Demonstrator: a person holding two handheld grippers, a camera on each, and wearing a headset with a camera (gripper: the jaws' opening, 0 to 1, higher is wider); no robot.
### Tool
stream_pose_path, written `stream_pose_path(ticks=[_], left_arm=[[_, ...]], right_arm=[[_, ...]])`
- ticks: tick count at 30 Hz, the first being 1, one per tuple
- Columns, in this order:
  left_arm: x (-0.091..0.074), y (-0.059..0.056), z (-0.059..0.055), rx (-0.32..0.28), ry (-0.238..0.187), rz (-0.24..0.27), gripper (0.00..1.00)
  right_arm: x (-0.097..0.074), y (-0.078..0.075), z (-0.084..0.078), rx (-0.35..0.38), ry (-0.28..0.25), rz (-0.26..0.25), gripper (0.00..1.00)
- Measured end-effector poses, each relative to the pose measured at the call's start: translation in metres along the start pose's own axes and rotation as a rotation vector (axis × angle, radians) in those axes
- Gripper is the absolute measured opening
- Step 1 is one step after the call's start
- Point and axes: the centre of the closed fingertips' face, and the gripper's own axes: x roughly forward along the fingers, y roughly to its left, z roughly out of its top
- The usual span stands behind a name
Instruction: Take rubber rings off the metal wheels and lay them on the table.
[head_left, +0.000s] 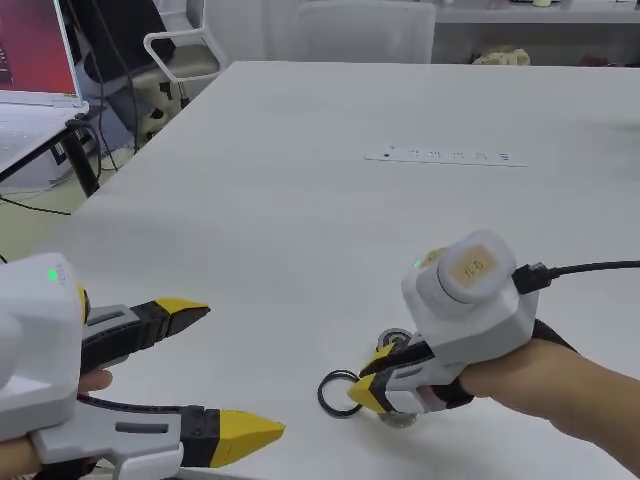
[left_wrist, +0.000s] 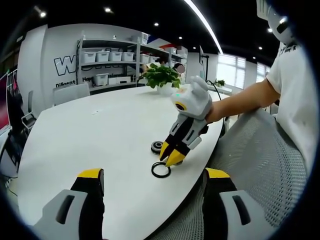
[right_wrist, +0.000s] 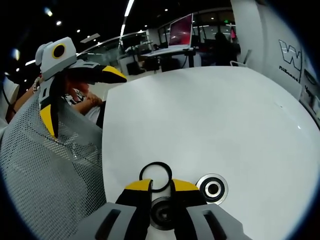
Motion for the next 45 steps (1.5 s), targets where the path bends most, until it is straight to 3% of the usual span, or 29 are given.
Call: stream_pose_path(ticks=[7,14,22,34,37,45], left_arm=[[0.0,0.0,0.0,0.0,0.0,0.0,0.78],[0.0,0.001,0.0,-0.003,-0.005,0.001,0.78],[0.0,0.001,0.0,-0.004,-0.004,-0.001,0.78],[0.0,-0.001,-0.002,-0.001,0.011,-0.011,0.78],[0.001,-0.002,-0.003,0.007,0.017,-0.017,0.78],[0.003,-0.01,-0.002,0.099,0.052,-0.06,0.83]], right_arm=[[0.0,0.005,0.001,-0.007,0.005,0.019,0.09],[0.005,0.0,0.0,-0.04,0.013,-0.019,0.18],[0.002,0.004,0.003,-0.028,0.009,0.002,0.12],[-0.004,0.001,0.004,-0.018,0.001,-0.004,0.11],[-0.01,-0.003,0.009,-0.01,-0.021,-0.01,0.11],[-0.033,-0.023,0.024,0.014,-0.118,-0.04,0.11]])
